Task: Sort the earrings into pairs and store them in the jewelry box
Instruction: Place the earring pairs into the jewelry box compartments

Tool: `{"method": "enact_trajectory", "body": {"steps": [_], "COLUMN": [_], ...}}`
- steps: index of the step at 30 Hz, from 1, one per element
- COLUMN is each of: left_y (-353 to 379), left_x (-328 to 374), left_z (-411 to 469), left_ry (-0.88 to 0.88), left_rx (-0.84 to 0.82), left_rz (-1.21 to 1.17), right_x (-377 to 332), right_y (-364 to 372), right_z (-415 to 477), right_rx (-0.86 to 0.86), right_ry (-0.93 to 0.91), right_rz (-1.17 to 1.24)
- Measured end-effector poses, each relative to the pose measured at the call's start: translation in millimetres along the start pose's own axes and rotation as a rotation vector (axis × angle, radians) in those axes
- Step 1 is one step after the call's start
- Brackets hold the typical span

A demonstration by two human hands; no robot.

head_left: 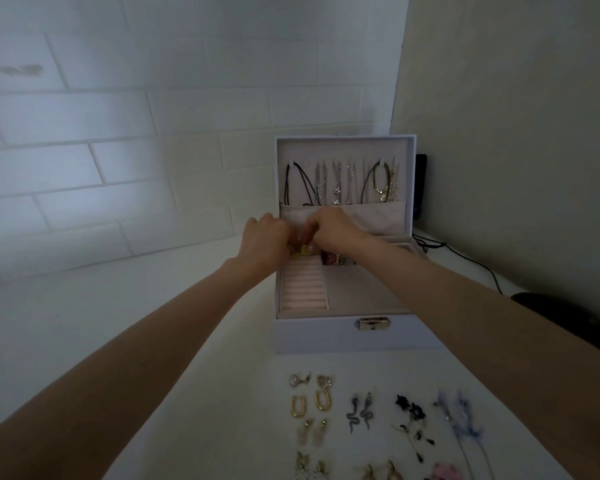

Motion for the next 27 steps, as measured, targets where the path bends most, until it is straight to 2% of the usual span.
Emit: {"method": "enact_trajectory", "body": {"steps": [3,8,16,23,27], "left_y": [0,1,0,2,2], "left_x": [0,7,13,6,8], "left_z": [1,2,-5,-6,-6], "left_ry": [0.011,0.030,0.119,0.106,0.122], "left_rx": [-0.070,-0.025,0.074,0.078,0.124], "left_rz": [0.042,0.130,0.173,0.188,0.134], "right_x": [1,-1,-8,-10,-14], "right_y": [-3,-1,-3,0,-1], "right_z": [1,1,-6,-13,-16], "right_rx": [-0.010,-0.042,0.058,-0.055,-0.020], "right_ry": [0.016,-0.006,-0.118,-0.203,-0.227], "right_rz": [-0.019,-0.022,-0.292,-0.454,-0.551]}}
Point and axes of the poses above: each hand's wrist, its own z-axis towards the middle knuckle, its own y-axis out of the palm, x = y × z, the point moved 6 cm from there along z, towards the middle knuckle, and after that the axes turned 13 degrees about -y, right-handed, at the moved point
